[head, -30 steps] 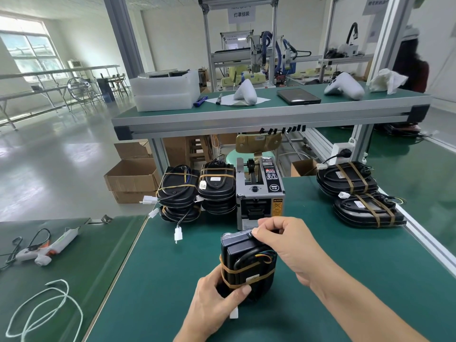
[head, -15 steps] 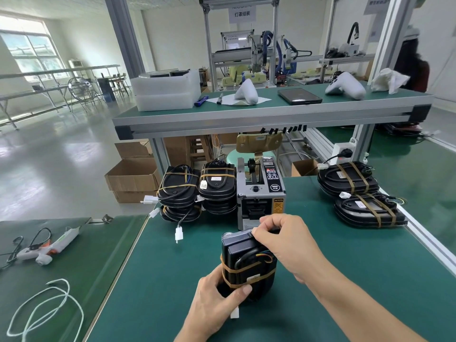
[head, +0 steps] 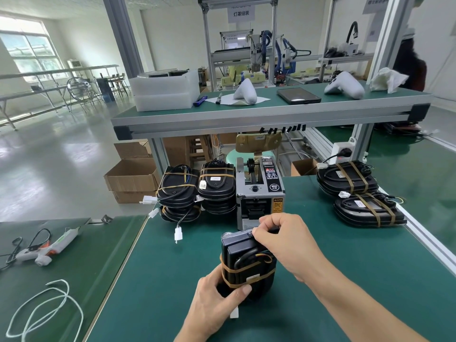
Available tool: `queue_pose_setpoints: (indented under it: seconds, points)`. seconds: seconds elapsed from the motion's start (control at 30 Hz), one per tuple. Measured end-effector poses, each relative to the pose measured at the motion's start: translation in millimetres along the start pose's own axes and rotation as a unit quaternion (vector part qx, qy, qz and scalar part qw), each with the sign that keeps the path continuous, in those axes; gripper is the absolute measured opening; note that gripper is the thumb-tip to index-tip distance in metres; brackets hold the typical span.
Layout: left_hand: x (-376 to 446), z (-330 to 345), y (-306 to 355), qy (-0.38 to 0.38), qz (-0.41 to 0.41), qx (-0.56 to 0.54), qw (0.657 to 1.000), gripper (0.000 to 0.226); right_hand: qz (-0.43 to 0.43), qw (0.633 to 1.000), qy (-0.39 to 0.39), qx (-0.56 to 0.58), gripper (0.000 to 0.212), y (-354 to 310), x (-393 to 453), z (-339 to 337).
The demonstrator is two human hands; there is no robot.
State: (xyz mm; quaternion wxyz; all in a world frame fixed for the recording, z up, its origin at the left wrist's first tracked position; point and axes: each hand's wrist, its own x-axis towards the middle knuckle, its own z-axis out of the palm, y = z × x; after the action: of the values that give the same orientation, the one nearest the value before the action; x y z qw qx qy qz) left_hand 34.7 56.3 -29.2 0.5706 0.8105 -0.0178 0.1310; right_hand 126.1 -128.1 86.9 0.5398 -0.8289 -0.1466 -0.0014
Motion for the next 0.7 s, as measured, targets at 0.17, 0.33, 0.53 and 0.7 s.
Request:
queue_pose_setpoints:
  seconds: [0.17, 0.33, 0.53, 0.7]
  points:
    - [0.3, 0.4, -1.2, -0.001, -0.003, -0.005, 1.0, 0.042, -0.007, 1.0, 0.004, -0.012, 0.013, -0.3, 0.6, 0.7]
    - [0.1, 0.6, 1.8, -0.001, -0.002, -0.006, 1.0, 0.043, -0.006, 1.0, 0.005, -0.02, 0.013, 0.0, 1.4, 0.3]
    - [0.0, -0.1, 3.0, -0.001, -0.002, -0.006, 1.0, 0.043, 0.012, 1.0, 0.005, -0.011, 0.01, 2.0, 3.3, -1.6]
    - [0.4, 0.1, 1.7, -0.002, -0.002, -0.002, 1.0, 0.042, 0.038, 0.999, 0.004, 0.013, 0.011, 3.3, 2.8, -2.5]
